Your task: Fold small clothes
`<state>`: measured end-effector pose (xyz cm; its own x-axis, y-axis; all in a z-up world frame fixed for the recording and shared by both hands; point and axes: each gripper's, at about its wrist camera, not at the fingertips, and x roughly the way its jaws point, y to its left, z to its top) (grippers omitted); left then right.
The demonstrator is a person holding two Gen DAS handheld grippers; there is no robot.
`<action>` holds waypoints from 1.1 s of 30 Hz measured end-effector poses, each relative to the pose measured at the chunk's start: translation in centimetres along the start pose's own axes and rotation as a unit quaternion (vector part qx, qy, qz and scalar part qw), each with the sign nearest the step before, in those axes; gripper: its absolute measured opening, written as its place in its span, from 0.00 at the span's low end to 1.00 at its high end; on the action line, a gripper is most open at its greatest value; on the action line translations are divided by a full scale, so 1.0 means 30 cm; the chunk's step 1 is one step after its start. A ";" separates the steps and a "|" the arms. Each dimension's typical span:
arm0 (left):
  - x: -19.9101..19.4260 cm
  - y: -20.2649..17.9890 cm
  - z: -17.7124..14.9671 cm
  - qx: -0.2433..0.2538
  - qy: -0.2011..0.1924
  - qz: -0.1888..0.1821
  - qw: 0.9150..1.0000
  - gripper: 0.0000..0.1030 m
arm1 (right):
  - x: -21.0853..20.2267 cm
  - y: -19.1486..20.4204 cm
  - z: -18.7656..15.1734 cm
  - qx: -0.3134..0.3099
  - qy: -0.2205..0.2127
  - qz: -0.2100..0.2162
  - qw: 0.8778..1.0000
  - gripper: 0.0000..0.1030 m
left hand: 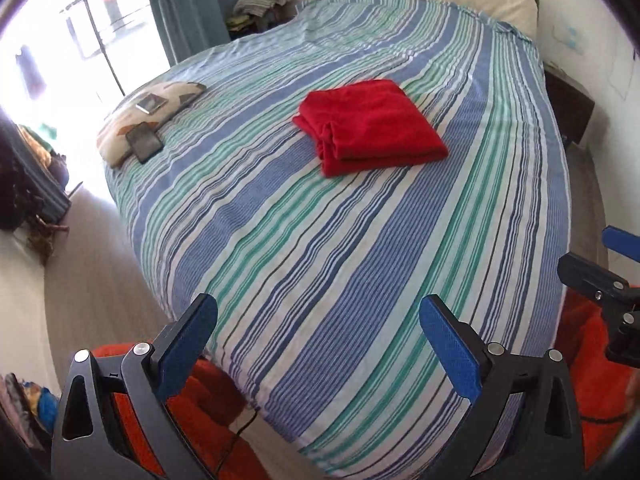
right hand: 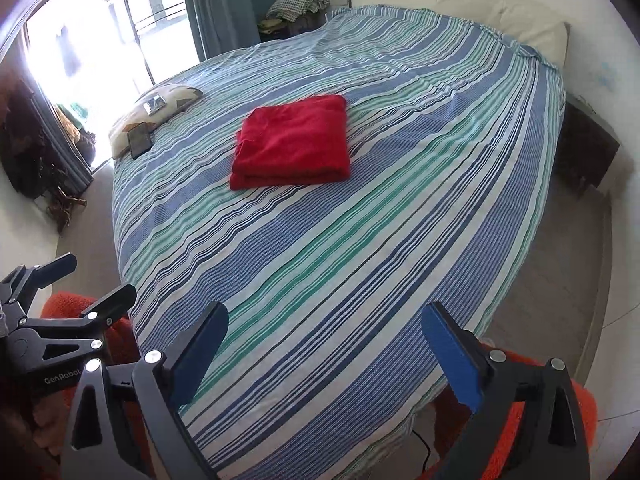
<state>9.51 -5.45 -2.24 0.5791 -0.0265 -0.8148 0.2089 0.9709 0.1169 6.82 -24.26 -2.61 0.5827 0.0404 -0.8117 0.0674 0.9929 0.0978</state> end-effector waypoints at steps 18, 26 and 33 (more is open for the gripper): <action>-0.124 0.003 -0.011 0.030 -0.018 0.034 0.999 0.98 | -0.098 0.081 -0.001 -0.037 0.002 -0.006 0.999 1.00; -0.143 0.040 0.009 0.014 -0.036 0.024 0.999 0.98 | -0.122 0.116 -0.003 -0.041 -0.021 -0.018 0.999 1.00; -0.104 0.031 -0.008 0.018 -0.025 0.028 0.999 0.99 | -0.122 0.129 -0.003 -0.052 -0.024 -0.035 0.998 1.00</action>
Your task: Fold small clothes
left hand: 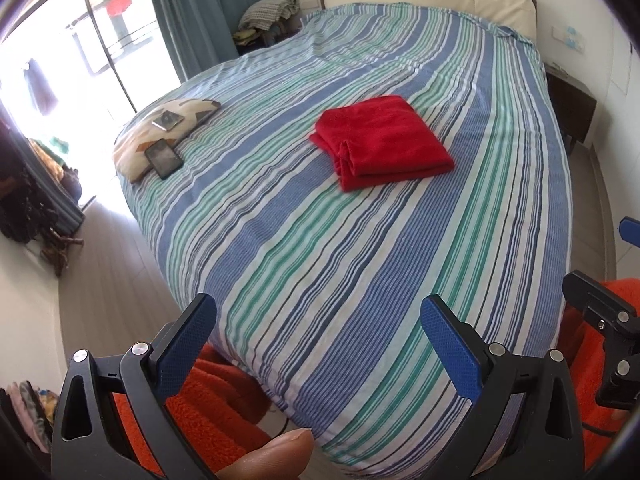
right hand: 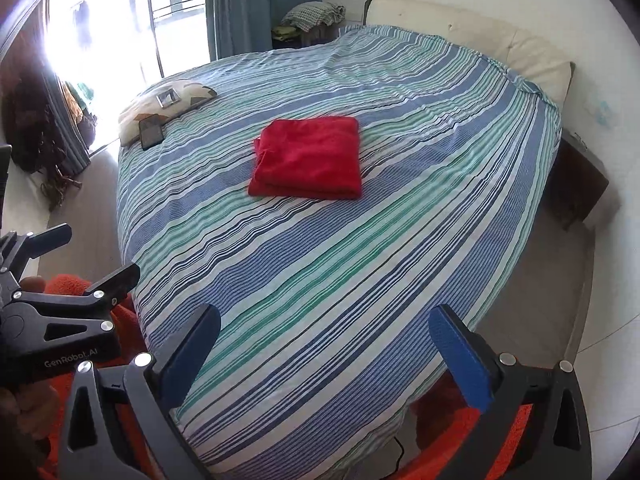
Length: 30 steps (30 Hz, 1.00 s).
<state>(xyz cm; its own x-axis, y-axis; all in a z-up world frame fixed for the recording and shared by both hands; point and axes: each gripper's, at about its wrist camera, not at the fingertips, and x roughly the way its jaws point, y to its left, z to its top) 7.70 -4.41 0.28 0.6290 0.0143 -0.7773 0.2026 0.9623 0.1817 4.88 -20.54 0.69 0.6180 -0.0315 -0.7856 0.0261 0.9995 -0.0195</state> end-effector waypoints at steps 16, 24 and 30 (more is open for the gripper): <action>-0.021 0.091 0.054 -0.011 -0.046 0.043 0.998 1.00 | -0.036 -0.027 0.044 -0.008 -0.005 -0.049 0.999 1.00; -0.044 0.059 0.080 -0.014 -0.018 -0.018 1.000 1.00 | -0.046 -0.045 0.060 -0.005 -0.007 -0.068 0.998 1.00; -0.066 -0.010 0.082 0.004 -0.001 0.000 1.000 1.00 | -0.048 -0.061 0.060 0.009 0.005 -0.046 0.999 1.00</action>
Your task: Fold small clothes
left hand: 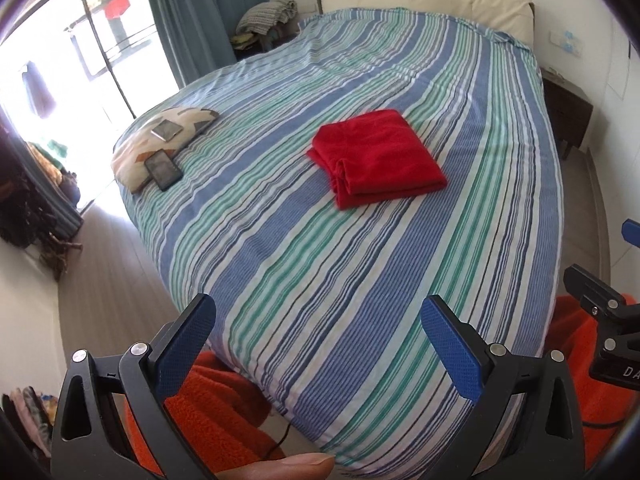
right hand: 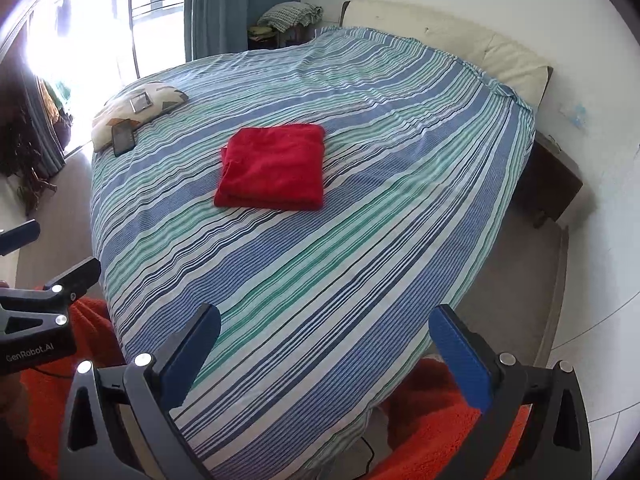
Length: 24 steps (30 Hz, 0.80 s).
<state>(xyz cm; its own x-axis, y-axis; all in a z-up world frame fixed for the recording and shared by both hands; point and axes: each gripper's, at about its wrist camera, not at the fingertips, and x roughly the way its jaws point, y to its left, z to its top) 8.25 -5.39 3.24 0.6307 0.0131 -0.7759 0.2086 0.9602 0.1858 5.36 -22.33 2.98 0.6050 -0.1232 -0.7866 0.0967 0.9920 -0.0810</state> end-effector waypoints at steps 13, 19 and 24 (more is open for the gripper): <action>-0.033 0.033 0.014 -0.039 0.014 -0.012 0.999 0.99 | -0.055 -0.008 0.027 0.017 -0.006 0.028 0.999 1.00; -0.027 0.032 0.008 -0.041 0.018 -0.011 0.999 0.99 | -0.062 0.011 0.026 0.012 -0.001 0.038 0.999 1.00; -0.024 0.029 0.007 -0.040 0.017 -0.009 0.999 0.99 | -0.058 0.015 0.025 0.008 -0.003 0.031 0.999 1.00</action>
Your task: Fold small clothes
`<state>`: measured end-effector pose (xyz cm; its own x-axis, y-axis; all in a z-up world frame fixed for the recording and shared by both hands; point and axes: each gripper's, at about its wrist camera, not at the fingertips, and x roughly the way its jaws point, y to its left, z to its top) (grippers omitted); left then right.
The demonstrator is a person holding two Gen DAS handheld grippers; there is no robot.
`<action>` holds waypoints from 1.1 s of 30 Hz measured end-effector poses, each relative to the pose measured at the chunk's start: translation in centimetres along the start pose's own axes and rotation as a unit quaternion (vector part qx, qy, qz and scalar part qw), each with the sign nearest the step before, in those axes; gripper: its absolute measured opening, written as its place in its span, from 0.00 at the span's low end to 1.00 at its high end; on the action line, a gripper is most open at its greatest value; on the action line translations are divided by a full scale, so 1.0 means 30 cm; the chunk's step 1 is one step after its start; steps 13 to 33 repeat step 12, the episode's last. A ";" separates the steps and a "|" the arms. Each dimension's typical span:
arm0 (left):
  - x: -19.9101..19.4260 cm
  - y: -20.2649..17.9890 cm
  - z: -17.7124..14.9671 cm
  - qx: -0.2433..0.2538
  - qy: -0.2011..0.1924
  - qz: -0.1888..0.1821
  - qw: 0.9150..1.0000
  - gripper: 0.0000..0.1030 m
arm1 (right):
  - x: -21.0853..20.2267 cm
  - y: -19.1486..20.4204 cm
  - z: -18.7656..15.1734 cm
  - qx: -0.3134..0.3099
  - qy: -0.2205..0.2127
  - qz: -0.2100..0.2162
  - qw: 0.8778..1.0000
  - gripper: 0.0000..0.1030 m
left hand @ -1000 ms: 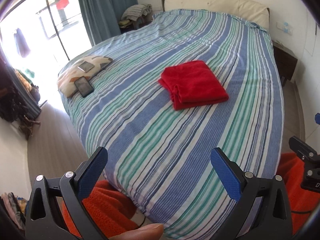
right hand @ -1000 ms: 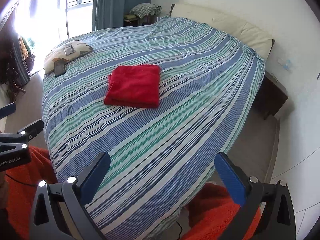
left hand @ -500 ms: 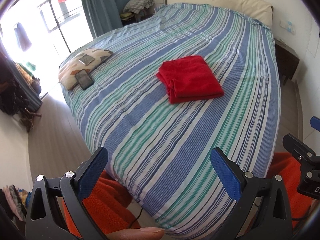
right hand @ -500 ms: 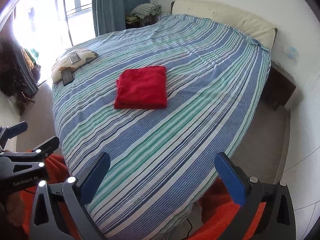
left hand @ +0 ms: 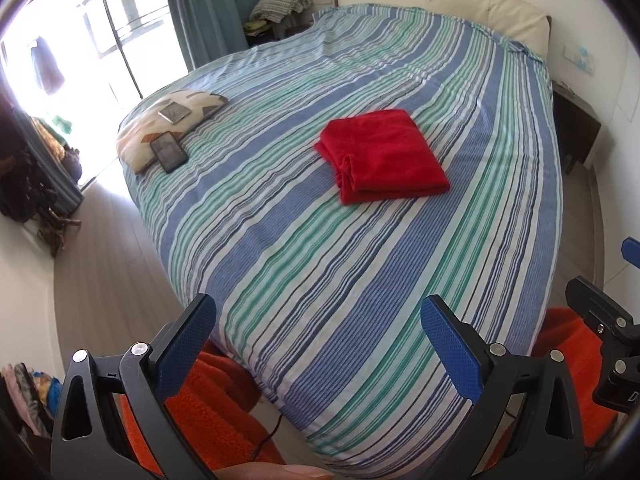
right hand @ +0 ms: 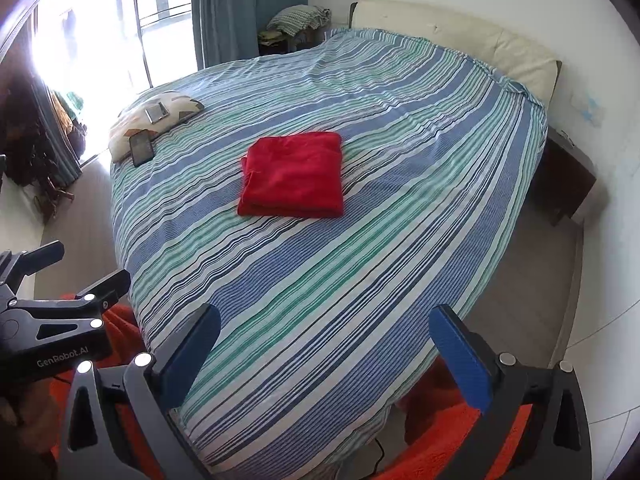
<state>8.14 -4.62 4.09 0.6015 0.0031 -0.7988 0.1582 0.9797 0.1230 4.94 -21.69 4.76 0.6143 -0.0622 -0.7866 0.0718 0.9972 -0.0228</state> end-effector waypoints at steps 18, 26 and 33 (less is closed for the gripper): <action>-0.009 -0.005 -0.013 0.003 -0.012 0.013 1.000 0.99 | 0.002 0.002 -0.006 0.000 0.001 0.003 1.000 1.00; -0.009 -0.005 -0.013 0.003 -0.012 0.013 1.000 0.99 | 0.002 0.002 -0.006 0.000 0.001 0.003 1.000 1.00; -0.009 -0.005 -0.013 0.003 -0.012 0.013 1.000 0.99 | 0.002 0.002 -0.006 0.000 0.001 0.003 1.000 1.00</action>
